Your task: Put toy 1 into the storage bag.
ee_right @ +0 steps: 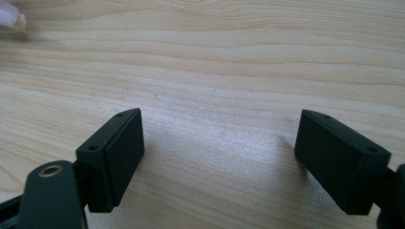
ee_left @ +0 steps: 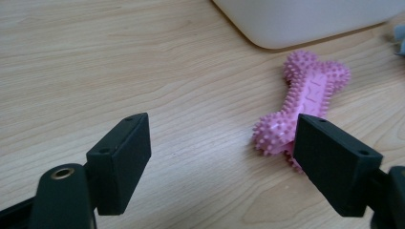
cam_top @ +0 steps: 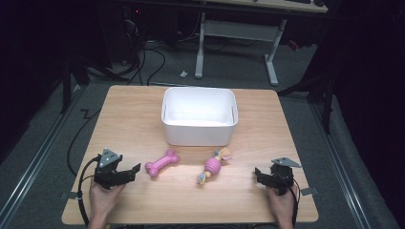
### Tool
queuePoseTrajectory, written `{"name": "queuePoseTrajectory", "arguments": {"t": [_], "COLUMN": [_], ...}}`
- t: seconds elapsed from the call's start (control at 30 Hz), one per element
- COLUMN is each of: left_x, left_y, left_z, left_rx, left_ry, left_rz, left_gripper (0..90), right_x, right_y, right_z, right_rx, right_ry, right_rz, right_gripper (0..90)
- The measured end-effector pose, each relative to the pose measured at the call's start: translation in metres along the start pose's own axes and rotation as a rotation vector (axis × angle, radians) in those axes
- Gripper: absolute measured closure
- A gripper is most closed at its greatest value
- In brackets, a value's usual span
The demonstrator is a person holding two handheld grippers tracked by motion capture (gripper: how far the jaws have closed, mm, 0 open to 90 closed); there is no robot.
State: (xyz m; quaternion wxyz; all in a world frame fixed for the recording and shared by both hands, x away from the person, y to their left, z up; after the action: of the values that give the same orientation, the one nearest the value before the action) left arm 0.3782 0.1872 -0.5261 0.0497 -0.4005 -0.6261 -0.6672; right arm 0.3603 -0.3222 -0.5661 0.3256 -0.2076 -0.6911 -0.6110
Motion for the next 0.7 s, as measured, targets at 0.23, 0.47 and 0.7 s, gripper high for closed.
{"name": "queuePoseTrajectory", "arguments": {"t": [0.23, 0.47, 0.7], "left_x": [-0.006, -0.013, -0.019], "left_y": [0.002, 0.008, 0.016], "left_z": [-0.011, -0.024, -0.034], "left_rx": [-0.03, -0.053, -0.089], "left_ry": [-0.031, -0.063, -0.079], "left_rz": [0.031, 0.052, 0.07], "left_gripper": [20.3, 20.1, 20.1], "right_x": [0.0, 0.0, 0.0], "right_y": [0.0, 0.0, 0.0], "right_z": [0.0, 0.001, 0.001], "right_rx": [0.0, -0.001, -0.001], "right_ry": [0.0, 0.002, 0.002], "right_rz": [-0.001, 0.001, 0.001], "right_gripper": [17.3, 17.3, 17.3]}}
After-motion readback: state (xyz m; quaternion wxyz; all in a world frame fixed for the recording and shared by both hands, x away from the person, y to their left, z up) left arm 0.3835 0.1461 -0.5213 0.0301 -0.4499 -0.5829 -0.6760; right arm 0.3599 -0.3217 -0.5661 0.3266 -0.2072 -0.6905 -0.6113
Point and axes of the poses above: each handheld gripper's, and its own axes: x roughly backward along the jaws, y roughly out of its top, z roughly to its left, the point moved 5 cm from there along -x, roughly forward along the jaws, and after that the axes turned 2 degrees about x, right-handed, at the moved point
